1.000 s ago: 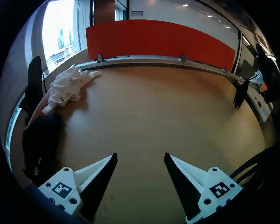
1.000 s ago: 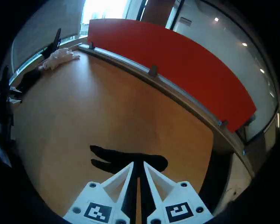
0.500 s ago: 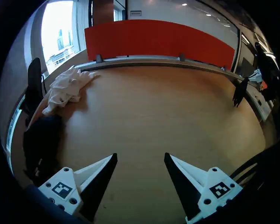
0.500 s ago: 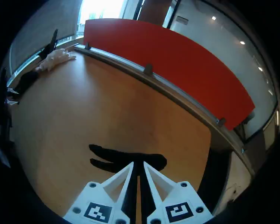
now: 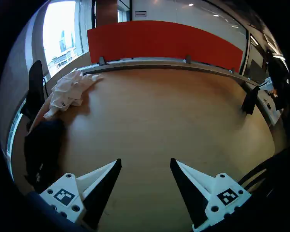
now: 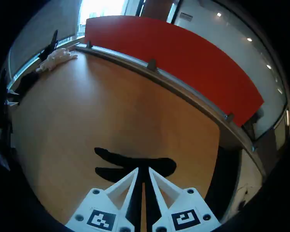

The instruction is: Fold towel

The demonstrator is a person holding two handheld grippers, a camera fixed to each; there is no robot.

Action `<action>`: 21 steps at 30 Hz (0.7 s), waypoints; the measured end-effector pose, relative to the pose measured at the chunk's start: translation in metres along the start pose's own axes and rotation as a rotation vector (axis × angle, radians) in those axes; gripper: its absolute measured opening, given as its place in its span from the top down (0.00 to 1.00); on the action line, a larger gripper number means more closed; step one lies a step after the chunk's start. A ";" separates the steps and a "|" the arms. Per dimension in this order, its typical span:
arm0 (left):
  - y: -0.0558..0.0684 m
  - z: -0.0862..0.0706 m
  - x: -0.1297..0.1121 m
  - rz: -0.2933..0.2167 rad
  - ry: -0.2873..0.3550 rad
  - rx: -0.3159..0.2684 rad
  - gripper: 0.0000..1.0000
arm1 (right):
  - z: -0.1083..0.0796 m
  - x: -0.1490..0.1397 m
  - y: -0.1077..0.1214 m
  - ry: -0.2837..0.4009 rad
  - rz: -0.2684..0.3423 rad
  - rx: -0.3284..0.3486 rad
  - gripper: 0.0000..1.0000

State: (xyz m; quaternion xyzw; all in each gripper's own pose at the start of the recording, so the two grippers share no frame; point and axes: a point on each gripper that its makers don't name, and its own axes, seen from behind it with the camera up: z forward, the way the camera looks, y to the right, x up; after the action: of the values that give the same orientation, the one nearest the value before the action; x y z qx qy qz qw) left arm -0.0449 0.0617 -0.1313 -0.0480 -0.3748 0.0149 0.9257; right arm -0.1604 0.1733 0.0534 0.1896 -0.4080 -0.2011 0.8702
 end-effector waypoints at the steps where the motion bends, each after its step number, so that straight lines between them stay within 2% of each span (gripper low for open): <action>1: 0.000 0.000 0.000 0.001 0.000 0.000 0.07 | 0.000 -0.004 0.000 -0.004 0.005 0.000 0.96; 21: 0.006 0.000 0.000 0.022 -0.006 -0.007 0.07 | -0.004 -0.121 0.000 -0.117 0.126 -0.024 0.96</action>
State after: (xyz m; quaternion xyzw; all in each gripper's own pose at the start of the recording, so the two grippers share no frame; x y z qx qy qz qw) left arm -0.0448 0.0681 -0.1316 -0.0555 -0.3770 0.0237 0.9242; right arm -0.2279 0.2349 -0.0255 0.1409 -0.4668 -0.1615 0.8580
